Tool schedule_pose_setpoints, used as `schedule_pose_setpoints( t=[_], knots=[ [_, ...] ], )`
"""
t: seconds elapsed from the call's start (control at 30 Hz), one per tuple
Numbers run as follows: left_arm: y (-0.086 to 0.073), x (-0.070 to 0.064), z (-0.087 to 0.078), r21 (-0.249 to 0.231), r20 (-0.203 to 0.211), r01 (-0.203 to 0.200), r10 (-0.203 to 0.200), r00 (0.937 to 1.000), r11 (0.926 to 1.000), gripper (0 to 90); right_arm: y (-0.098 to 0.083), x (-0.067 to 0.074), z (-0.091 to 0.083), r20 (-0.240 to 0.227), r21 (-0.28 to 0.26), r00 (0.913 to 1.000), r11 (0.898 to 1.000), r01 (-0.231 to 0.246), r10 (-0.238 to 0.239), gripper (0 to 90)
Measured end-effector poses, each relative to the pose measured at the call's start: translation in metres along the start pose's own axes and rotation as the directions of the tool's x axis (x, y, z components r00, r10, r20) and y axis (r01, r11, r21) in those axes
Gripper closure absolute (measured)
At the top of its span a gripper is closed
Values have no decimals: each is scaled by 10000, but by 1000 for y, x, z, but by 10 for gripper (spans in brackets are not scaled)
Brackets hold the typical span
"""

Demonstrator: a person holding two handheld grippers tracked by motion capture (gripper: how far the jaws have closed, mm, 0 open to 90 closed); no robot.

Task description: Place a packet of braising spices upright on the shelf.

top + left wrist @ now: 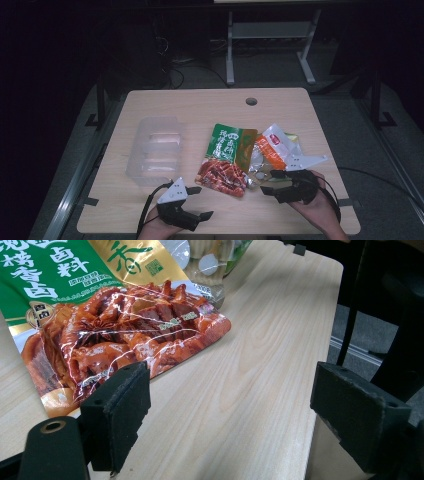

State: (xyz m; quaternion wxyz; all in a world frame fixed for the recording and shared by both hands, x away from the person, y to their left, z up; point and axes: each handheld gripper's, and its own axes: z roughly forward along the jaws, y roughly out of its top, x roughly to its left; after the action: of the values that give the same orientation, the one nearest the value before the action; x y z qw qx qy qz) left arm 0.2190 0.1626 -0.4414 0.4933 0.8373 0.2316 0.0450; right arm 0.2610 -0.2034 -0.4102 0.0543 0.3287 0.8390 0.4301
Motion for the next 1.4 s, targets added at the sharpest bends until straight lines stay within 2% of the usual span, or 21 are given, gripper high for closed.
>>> schedule_pose_setpoints(
  t=[0.1, 0.13, 0.17, 0.2, 0.23, 0.27, 0.3, 0.37, 0.5, 0.6, 0.7, 0.8, 0.9, 0.93, 1.03, 1.13, 1.17, 1.2, 1.23, 1.3, 1.4],
  knots=[
    [0, 0, -1, 1, -18, -1, 1, 10000, 10000, 159, 11, -4, 5, 131, 102, 9999, 9999, -56, 55, 318],
    [0, 1, -1, 11, -20, 11, -11, 10000, 10000, 159, 20, -8, 8, 303, 224, 9993, 9995, -211, 204, 323],
    [0, 1, 0, 13, -18, 21, -21, 10000, 10000, 159, 20, -8, 8, 303, 224, 9993, 9995, -211, 204, 323],
    [0, 1, 0, 4, -26, -21, 21, 10000, 10000, 159, 30, -13, 10, 348, 326, 9992, 9993, -204, 192, 324],
    [0, 1, 0, 4, -26, -21, 21, 10000, 10000, 159, 30, -13, 10, 348, 326, 9992, 9993, -204, 192, 324],
    [0, 1, 0, 9, -59, -50, 50, 10000, 10000, 160, 40, -16, 13, 488, 483, 9983, 9983, -339, 315, 325],
    [0, 1, 0, 9, -59, -50, 50, 10000, 10000, 160, 40, -16, 13, 488, 483, 9983, 9983, -339, 315, 325],
    [0, 1, -1, -3, -88, -67, 67, 9999, 10000, 160, 53, -22, 18, 698, 771, 9966, 9958, -494, 440, 335],
    [1, 2, -1, -36, -101, -99, 99, 9999, 9999, 160, 68, -28, 24, 915, 1077, 9944, 9923, -618, 520, 341],
    [1, 1, 0, -50, -94, -40, 39, 9999, 10000, 161, 78, -34, 32, 1084, 1325, 9913, 9872, -888, 747, 341],
    [1, 1, 0, -71, -89, -54, 53, 9999, 10000, 161, 83, -38, 37, 1244, 1455, 9893, 9849, -936, 757, 343],
    [1, 2, 0, -22, -71, -88, 88, 9999, 10000, 161, 91, -46, 45, 1402, 1657, 9855, 9790, -1189, 959, 343],
    [2, 2, 0, 2, -55, -115, 115, 9999, 9999, 161, 99, -53, 52, 1660, 1806, 9802, 9738, -1380, 1081, 343],
    [2, 2, 1, -8, -34, -139, 139, 9999, 9999, 161, 105, -58, 57, 1843, 1887, 9760, 9704, -1509, 1160, 343],
    [2, 1, 1, -21, -9, -95, 95, 10000, 10000, 161, 108, -63, 62, 1947, 1967, 9722, 9659, -1685, 1300, 344],
    [2, 1, 4, -22, 10, -26, 26, 10000, 10000, 161, 114, -76, 68, 2433, 2038, 9569, 9562, -2101, 1584, 345],
    [2, 1, 4, -22, 10, -26, 26, 10000, 10000, 161, 114, -76, 68, 2433, 2038, 9569, 9562, -2101, 1584, 345],
    [2, 1, 4, -21, 15, -28, 28, 10000, 10000, 161, 115, -82, 69, 2382, 1825, 9530, 9552, -2331, 1871, 352],
    [2, 1, 4, -21, 15, -28, 28, 10000, 10000, 161, 115, -82, 69, 2382, 1825, 9530, 9552, -2331, 1871, 352],
    [2, 0, 6, -10, 39, 17, -17, 10000, 10000, 161, 116, -89, 73, 2555, 1892, 9452, 9482, -2550, 2032, 353],
    [3, 1, 7, 14, 37, -29, 29, 10000, 10000, 161, 117, -94, 78, 2590, 1960, 9423, 9438, -2663, 2121, 359]
  ],
)
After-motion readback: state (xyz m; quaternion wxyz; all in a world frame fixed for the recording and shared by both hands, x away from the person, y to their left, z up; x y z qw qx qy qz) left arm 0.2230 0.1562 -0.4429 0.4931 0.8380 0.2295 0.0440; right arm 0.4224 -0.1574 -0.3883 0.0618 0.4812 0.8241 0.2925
